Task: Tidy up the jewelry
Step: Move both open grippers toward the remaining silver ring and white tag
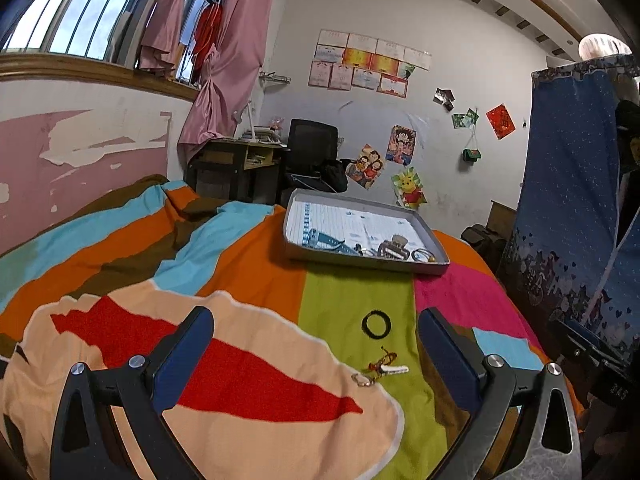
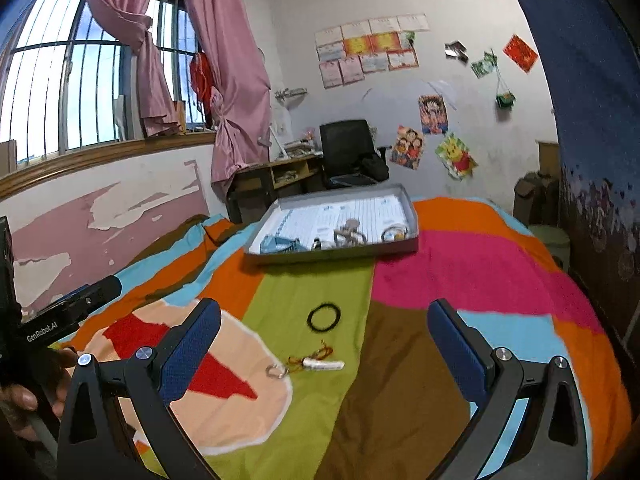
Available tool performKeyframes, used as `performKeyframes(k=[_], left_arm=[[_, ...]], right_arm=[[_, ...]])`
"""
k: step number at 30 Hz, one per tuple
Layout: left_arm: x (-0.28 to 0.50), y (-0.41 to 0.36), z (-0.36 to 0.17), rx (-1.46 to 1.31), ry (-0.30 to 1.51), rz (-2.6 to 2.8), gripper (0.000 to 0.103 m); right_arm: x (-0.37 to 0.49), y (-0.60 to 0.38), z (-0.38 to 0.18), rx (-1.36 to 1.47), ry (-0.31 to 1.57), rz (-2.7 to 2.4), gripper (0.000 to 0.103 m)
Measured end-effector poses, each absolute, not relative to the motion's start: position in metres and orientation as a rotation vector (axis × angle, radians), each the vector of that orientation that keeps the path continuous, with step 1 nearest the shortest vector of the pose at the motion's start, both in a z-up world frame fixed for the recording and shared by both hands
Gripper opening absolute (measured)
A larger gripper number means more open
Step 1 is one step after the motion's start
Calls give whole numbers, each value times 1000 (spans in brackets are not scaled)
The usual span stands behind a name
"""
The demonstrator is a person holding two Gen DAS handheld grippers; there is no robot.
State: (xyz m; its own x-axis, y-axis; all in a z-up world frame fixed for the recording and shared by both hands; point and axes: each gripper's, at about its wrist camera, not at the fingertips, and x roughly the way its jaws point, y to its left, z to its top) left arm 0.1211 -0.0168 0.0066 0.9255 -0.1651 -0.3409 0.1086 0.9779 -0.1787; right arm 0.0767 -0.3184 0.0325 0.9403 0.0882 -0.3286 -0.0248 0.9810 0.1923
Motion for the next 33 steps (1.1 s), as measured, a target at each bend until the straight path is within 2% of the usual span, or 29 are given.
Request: performKeyframes(k=[33], left_arm=[[140,-23,-28,-120,502,-126,103]], right_arm=[[103,-311,5,178,477,19,102]])
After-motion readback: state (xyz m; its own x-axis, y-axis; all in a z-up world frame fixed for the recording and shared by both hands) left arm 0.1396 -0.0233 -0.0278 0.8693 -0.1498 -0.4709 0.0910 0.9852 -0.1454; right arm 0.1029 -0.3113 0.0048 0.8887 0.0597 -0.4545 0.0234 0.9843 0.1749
